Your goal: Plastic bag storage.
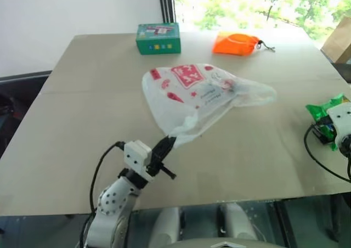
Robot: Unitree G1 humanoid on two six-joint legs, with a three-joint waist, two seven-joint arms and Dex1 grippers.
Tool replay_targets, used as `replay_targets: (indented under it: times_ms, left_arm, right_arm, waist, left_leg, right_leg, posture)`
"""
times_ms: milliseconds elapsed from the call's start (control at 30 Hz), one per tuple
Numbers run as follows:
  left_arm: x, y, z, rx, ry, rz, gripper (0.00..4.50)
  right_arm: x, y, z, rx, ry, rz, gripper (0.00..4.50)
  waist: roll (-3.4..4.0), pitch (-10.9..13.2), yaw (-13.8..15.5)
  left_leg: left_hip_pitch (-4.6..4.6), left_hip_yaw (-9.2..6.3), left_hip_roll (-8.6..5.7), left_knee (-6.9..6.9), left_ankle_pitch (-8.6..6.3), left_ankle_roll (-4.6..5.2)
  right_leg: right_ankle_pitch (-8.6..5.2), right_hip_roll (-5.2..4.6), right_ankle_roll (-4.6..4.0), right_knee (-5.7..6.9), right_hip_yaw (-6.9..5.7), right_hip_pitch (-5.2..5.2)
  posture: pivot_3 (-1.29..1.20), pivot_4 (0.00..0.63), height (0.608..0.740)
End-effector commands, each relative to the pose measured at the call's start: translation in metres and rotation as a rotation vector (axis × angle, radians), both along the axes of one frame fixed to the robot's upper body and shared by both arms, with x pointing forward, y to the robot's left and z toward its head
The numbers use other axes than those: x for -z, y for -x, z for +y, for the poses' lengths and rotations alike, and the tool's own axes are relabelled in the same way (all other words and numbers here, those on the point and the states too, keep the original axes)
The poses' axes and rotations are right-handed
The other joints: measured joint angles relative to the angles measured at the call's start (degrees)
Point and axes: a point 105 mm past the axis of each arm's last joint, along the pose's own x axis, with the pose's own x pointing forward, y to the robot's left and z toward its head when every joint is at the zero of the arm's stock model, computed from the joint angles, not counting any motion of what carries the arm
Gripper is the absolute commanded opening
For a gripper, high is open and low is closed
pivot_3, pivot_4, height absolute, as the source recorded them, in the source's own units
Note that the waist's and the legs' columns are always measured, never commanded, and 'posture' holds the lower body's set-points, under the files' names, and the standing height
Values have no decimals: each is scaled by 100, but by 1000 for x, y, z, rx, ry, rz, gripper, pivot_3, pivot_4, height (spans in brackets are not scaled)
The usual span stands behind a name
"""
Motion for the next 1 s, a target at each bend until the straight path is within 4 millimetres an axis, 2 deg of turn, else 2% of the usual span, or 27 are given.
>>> replay_targets:
  times_ms: [33, 100, 167, 300, 333, 367, 400, 433, 567, 600, 633, 667, 733, 800, 900, 1000]
  left_arm:
    - [-18, 4, -3, -2, 5, -80, 0]
    - [-18, 4, -3, -15, 7, -84, 0]
    - [-20, 3, -2, -29, 14, -87, 0]
    - [-23, 3, -2, -29, 22, -102, 0]
    - [-25, 3, -1, -36, 29, -104, 0]
    - [-27, 2, 1, -48, 40, -108, 0]
    - [-29, 1, 3, -63, 52, -112, 0]
    - [-31, -1, 4, -73, 60, -117, 0]
    - [-33, -4, 9, -101, 77, -118, 0]
    - [-32, -5, 9, -104, 73, -115, 0]
    - [-31, -5, 11, -107, 69, -112, 0]
    - [-30, -5, 11, -109, 67, -110, 0]
    - [-29, -4, 13, -111, 60, -106, 0]
    - [-27, -5, 16, -122, 57, -100, 0]
    - [-28, -9, 18, -131, 59, -102, 0]
    - [-30, -11, 17, -129, 58, -109, 0]
  right_arm:
    - [-7, -4, -19, 77, 120, -34, 4445]
    - [-5, -7, -31, 127, 189, -38, 4445]
    - [-2, -9, -36, 134, 266, -26, 4445]
    - [8, -11, -41, 150, 260, -33, 4445]
    - [6, -11, -42, 134, 295, -36, 3936]
    - [3, -12, -43, 120, 322, -52, 3747]
    - [-3, -13, -40, 90, 351, -84, 3372]
    - [-8, -14, -37, 61, 376, -115, 2820]
    - [-36, -18, -13, -72, 411, -279, 904]
    - [-48, -17, -6, -95, 417, -342, 342]
    - [-64, -17, 4, -138, 399, -421, 39]
    - [-74, -16, 11, -168, 388, -473, 39]
    - [-97, -14, 44, -303, 179, -588, 39]
    - [-112, -6, 83, -515, -33, -588, 39]
    - [-127, 12, 118, -747, -275, -483, 39]
    - [-113, 35, 142, -966, -287, -212, 39]
  waist:
    - [-3, -2, -1]
    - [-7, -5, -6]
    - [-10, -6, -1]
    - [-15, -9, 4]
    - [-15, -9, 8]
    - [-15, -9, 16]
    - [-15, -9, 21]
    - [-14, -9, 23]
    - [-14, -9, -31]
    - [-13, -9, -39]
    - [-13, -8, -48]
    - [-11, -8, -52]
    - [-16, -5, -52]
    - [-21, -1, -38]
    - [-28, 3, 5]
    - [-28, 3, 92]
  left_leg:
    - [-1, 0, -1, 0, 0, 0]
    - [1, 1, -1, 1, 0, 0]
    - [3, 4, -1, 2, 0, 0]
    - [7, 2, -1, 2, 0, 0]
    - [11, 2, -1, 2, 0, 0]
    - [15, 2, -1, 2, 0, 0]
    - [17, 1, -1, 2, 0, 0]
    - [17, 2, -2, 2, 0, 0]
    - [23, 7, 0, -1, 0, 0]
    - [26, 9, 1, -2, 0, 0]
    - [28, 11, 2, -3, 0, 0]
    - [32, 15, 2, -5, 0, 0]
    - [37, 17, 3, -6, 0, 0]
    - [37, 15, 9, -5, 0, 0]
    - [36, 3, 21, -3, 0, 1]
    - [26, -8, 19, -1, -1, 2]
  right_leg:
    - [0, 0, 0, 0, 0, 0]
    - [0, 0, 0, -2, 0, 1]
    - [0, -1, 0, -2, 2, 3]
    - [0, 0, 0, -2, 1, 7]
    - [0, 0, 0, -3, 0, 12]
    - [0, -1, 0, -5, 0, 17]
    - [0, -1, 0, -8, 0, 20]
    - [0, -2, 0, -9, 0, 20]
    - [0, 0, 0, -6, 5, 20]
    - [0, 1, 1, -4, 8, 20]
    - [0, 3, 1, -2, 10, 20]
    - [0, 4, 1, 1, 15, 20]
    - [-1, 6, 2, 4, 21, 20]
    - [-1, 12, 2, 3, 20, 21]
    - [0, 9, 1, 1, 6, 28]
    - [0, -1, 1, -8, -6, 30]
  posture:
    - [0, 150, 740]
    - [0, 150, 740]
    - [0, 150, 740]
    - [0, 150, 740]
    - [0, 150, 740]
    - [0, 150, 740]
    - [0, 150, 740]
    - [0, 150, 740]
    - [0, 150, 740]
    - [0, 150, 740]
    - [0, 150, 740]
    - [0, 150, 740]
    - [0, 150, 740]
    - [0, 150, 740]
    - [0, 150, 740]
    - [0, 150, 740]
